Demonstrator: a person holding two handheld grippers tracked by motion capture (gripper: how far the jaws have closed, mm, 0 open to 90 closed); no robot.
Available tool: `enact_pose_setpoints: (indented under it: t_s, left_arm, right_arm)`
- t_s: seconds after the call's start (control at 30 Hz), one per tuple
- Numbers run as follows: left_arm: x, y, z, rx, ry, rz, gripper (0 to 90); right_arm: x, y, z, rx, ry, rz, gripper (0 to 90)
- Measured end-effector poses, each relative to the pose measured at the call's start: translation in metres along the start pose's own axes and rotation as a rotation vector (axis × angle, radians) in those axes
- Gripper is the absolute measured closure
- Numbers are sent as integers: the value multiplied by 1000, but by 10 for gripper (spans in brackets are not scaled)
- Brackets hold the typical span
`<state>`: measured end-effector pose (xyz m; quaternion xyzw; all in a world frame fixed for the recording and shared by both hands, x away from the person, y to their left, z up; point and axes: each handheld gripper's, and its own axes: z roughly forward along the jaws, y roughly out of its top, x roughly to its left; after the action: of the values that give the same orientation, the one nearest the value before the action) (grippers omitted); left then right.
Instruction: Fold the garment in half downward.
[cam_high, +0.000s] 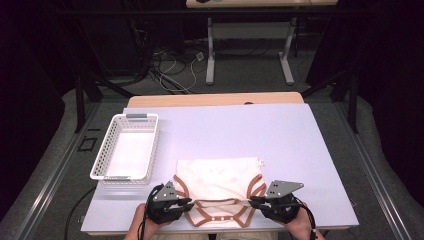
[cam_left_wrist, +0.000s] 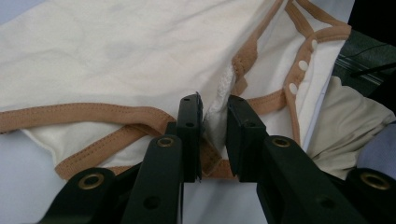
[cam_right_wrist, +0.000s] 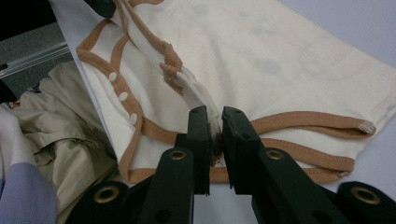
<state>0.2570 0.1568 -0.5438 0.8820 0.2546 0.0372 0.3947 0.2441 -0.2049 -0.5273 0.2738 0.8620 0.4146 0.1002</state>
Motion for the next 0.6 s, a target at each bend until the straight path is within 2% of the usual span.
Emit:
enact_pose_setpoints:
  t_s: [0.07, 0.13, 0.23, 0.27, 0.3, 0.37, 0.43, 0.47, 0.5, 0.57, 0.6]
  left_arm:
    - [0, 0, -1, 18, -30, -5, 699]
    - [-2, 1, -2, 50, -47, 4, 598]
    - [-4, 1, -5, 49, -56, 15, 458]
    - [-6, 0, -5, 36, -52, 5, 411]
    - [-5, 0, -7, 43, -51, 14, 369]
    - [-5, -1, -8, 26, -40, -9, 302]
    - [-4, -1, -10, 22, -51, -24, 270]
    - [-2, -1, -12, -6, -30, -28, 258]
    - [-2, -1, -12, -13, -22, -37, 255]
    - [-1, 0, -13, -18, -4, -33, 281]
    - [-1, 0, -13, -18, -4, -33, 328]
  right_arm:
    - [0, -1, -1, 3, 5, 1, 801]
    - [-1, -2, -2, 2, 23, 1, 717]
    - [-4, -4, -4, -17, 41, 22, 584]
    - [-5, -4, -5, -18, 44, 32, 552]
    - [-5, -4, -6, -28, 42, 42, 529]
    - [-7, -4, -7, -34, 43, 54, 514]
    - [-8, -4, -6, -36, 32, 55, 523]
    - [-7, -4, -5, -42, 31, 61, 540]
    - [-7, -4, -3, -44, 27, 56, 551]
    - [-5, -3, 1, -35, 23, 43, 591]
    - [-4, -3, 3, -31, 18, 32, 612]
